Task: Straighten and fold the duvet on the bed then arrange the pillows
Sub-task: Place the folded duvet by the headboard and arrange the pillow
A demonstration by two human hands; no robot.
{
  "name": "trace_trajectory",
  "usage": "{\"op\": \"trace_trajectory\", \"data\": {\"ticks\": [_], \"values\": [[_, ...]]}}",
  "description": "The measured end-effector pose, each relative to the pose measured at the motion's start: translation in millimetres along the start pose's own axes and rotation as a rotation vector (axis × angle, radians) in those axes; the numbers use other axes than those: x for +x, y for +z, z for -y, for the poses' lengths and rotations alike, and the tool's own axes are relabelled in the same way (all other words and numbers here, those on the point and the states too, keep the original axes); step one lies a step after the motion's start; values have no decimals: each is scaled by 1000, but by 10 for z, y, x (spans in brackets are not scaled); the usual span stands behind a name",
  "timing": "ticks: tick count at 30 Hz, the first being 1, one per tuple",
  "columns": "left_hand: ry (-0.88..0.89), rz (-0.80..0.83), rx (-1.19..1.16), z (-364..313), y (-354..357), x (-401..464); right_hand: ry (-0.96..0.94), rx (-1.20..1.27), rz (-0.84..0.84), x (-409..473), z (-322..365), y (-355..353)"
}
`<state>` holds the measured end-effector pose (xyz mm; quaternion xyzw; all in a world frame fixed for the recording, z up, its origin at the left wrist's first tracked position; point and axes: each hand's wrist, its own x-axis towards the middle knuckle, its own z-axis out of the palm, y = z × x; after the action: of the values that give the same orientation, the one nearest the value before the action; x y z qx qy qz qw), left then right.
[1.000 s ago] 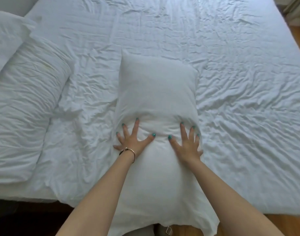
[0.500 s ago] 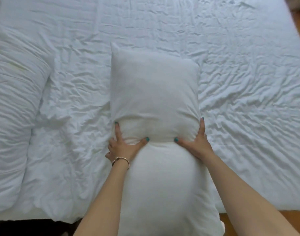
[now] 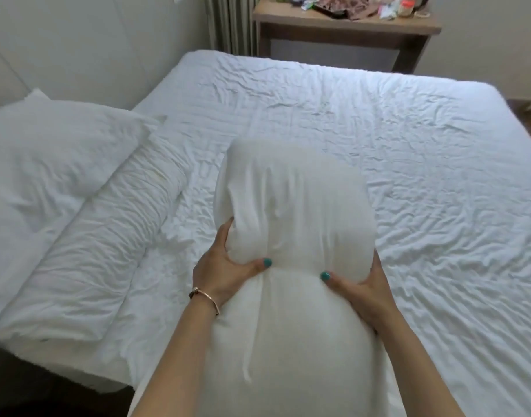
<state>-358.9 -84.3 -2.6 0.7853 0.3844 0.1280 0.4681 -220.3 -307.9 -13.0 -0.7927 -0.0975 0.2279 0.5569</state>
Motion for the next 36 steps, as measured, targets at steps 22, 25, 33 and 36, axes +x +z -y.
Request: {"op": "trace_trajectory", "data": {"ticks": [22,25,33,36], "values": [[431,-370,157,-787,-4728,756,-543,131,47,-506,3626,2756],[451,-412,235,-820,-5470,766,-589,145,118,-620,4045,3255],[422,-482,381,-704,-7011,871,-660,176,281,-876,4873,4442],[319,-424,468,-323,-7297,1053,-582,139,286,-861,4712,5000]]}}
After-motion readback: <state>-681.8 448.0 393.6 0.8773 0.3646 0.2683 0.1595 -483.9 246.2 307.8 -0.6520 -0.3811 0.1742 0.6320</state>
